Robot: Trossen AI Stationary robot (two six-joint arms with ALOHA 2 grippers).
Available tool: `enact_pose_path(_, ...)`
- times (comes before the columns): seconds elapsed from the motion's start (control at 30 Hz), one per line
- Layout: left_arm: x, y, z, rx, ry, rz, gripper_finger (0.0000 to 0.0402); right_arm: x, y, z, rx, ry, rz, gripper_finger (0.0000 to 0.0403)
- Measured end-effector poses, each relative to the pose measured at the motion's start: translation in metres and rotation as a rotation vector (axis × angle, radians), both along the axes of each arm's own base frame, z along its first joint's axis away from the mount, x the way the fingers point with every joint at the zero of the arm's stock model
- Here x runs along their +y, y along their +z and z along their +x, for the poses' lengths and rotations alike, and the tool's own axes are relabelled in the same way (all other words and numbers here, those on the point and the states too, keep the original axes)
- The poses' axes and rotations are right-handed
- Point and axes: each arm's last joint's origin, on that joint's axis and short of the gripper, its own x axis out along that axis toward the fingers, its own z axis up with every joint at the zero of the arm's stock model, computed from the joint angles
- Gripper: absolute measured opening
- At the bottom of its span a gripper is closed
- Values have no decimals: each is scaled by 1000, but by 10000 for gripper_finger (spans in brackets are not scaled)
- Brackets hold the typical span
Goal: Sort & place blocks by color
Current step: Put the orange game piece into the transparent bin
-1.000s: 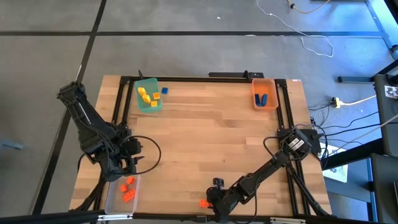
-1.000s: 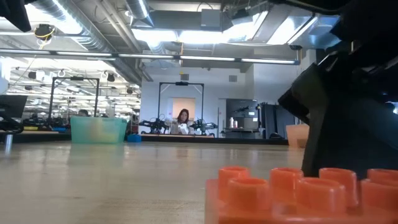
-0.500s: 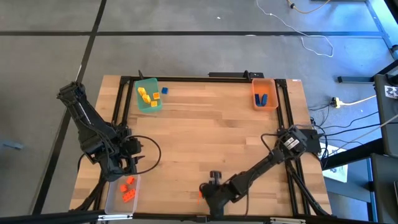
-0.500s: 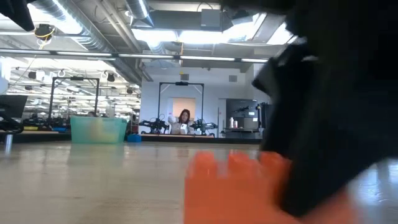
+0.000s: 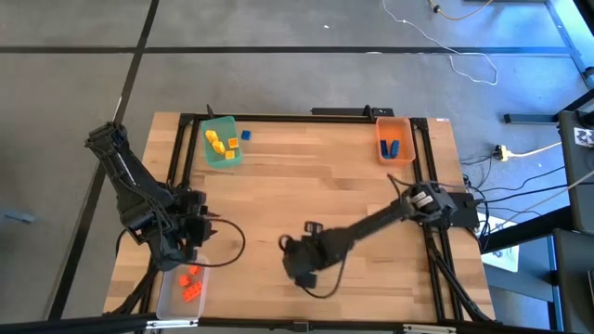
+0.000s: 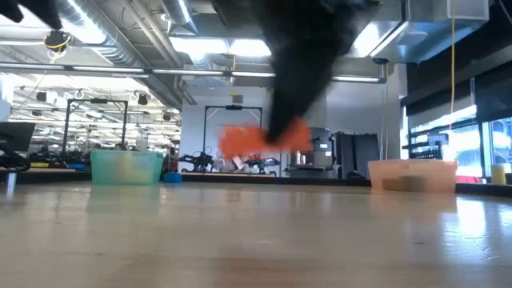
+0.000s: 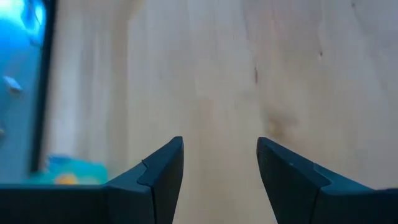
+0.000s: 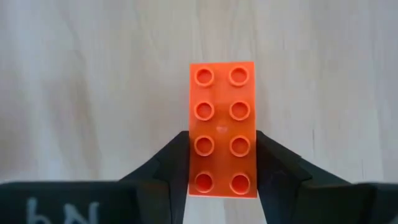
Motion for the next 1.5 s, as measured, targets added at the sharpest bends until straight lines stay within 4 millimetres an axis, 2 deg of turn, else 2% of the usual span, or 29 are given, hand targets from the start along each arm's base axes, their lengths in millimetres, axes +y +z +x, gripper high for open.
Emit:
enact_pose_path(0.27, 1, 5, 5, -84, -192, 346, 193, -52, 67, 43, -148, 34, 236, 140)
enact_pose_path(0.43, 0, 6, 6, -77, -277, 463, 193, -82, 109, 57, -256, 56, 393, 140)
enact_pose_path(0.6, -7, 12, 12, -151, -332, 547, 193, -108, 137, 63, -354, 95, 460, 140)
enact_pose_path(0.8, -15, 20, 19, -217, -407, 633, 193, -119, 144, 68, -413, 136, 521, 140)
enact_pose_path(0.9, -16, 24, 22, -262, -363, 691, 193, -121, 144, 68, -414, 140, 518, 140)
enact_pose_path(1.0, -14, 27, 27, -288, -318, 694, 193, -120, 144, 68, -419, 156, 510, 140)
enact_pose_path(1.33, -8, 30, 40, -272, -334, 693, 193, -120, 146, 70, -448, 163, 513, 140)
enact_pose_path(1.5, -11, 32, 42, -268, -422, 705, 193, -119, 147, 70, -451, 171, 518, 140)
